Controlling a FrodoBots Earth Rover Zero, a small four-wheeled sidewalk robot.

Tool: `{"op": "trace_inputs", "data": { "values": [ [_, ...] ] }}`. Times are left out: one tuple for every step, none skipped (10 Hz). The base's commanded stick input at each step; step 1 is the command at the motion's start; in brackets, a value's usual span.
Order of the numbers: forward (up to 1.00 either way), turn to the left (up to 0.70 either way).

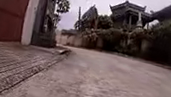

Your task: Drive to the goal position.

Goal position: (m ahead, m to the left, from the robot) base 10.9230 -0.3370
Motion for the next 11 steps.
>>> {"op": "trace_inputs", "data": {
  "values": [
    [1.00,0.00],
    [1.00,0.00],
    [1.00,0.00],
    [1.00,-0.01],
    [1.00,-0.04],
    [1.00,-0.40],
    [1.00,-0.40],
    [1.00,-0.40],
    [1.00,-0.39],
    [1.00,-0.35],
    [1.00,-0.02]
  ]
}}
